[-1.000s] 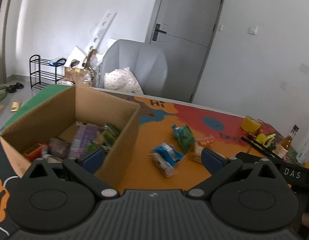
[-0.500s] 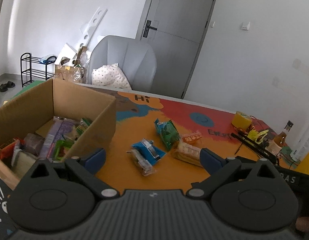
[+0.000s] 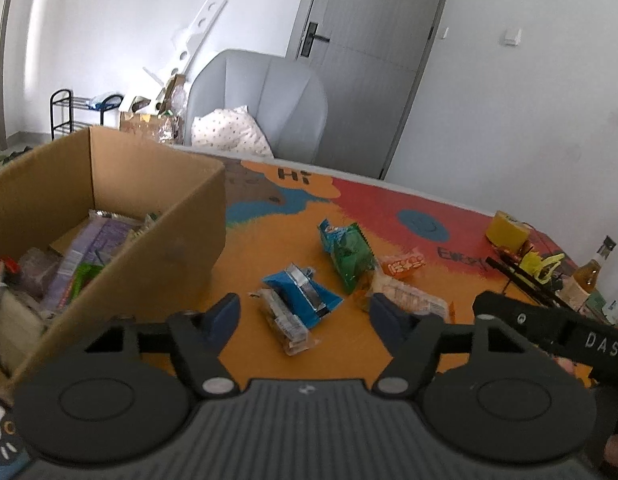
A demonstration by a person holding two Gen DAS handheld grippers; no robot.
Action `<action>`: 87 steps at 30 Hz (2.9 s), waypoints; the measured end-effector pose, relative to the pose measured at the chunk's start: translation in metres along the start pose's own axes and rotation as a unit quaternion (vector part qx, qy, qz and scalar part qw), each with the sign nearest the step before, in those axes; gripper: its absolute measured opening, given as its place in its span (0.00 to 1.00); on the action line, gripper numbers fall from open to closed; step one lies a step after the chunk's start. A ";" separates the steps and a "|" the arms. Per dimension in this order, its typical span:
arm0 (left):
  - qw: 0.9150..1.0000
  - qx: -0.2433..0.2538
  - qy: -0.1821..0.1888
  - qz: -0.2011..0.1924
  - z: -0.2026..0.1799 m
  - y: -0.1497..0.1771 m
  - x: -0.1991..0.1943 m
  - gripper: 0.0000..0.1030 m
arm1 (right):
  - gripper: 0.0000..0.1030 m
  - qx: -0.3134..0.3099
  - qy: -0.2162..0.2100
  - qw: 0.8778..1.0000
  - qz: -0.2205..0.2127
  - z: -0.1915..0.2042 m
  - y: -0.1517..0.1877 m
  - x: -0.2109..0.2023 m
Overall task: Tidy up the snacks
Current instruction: 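Grasp the clear-wrapped bar with the left tool while the right tool grasps the white bread pack, then carry the clear-wrapped bar and bread pack over the box with both tools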
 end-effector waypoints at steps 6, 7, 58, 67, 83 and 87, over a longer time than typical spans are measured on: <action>1.000 -0.003 -0.021 0.006 0.005 0.001 0.017 0.59 | 0.92 0.001 -0.022 1.000 0.011 0.000 -0.006 0.021; 1.000 -0.003 -0.024 0.008 0.006 0.002 0.020 0.57 | 0.91 0.001 -0.025 1.000 0.012 0.001 -0.006 0.025; 0.999 0.035 -0.005 0.013 -0.002 0.007 0.016 0.17 | 0.32 -0.017 -0.014 0.999 0.033 0.035 0.016 0.010; 0.999 0.035 0.005 -0.008 -0.002 -0.005 -0.007 0.17 | 0.32 -0.016 -0.024 1.000 0.006 0.053 0.006 -0.011; 0.998 0.048 -0.002 -0.048 0.006 -0.040 -0.049 0.17 | 0.32 0.008 -0.059 0.998 -0.031 0.083 -0.020 -0.030; 0.997 0.058 -0.008 -0.056 0.010 -0.050 -0.058 0.17 | 0.32 0.013 -0.068 0.997 -0.038 0.090 -0.027 -0.033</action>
Point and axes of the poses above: each gripper's, at about its wrist camera, not at the fingertips, and x roughly the way its jaws point, z to its left, y to its underside, the point moved 5 cm from there along x, roughly the way its jaws point, and after that the axes turned 12 degrees about y, right-handed, at the moved point
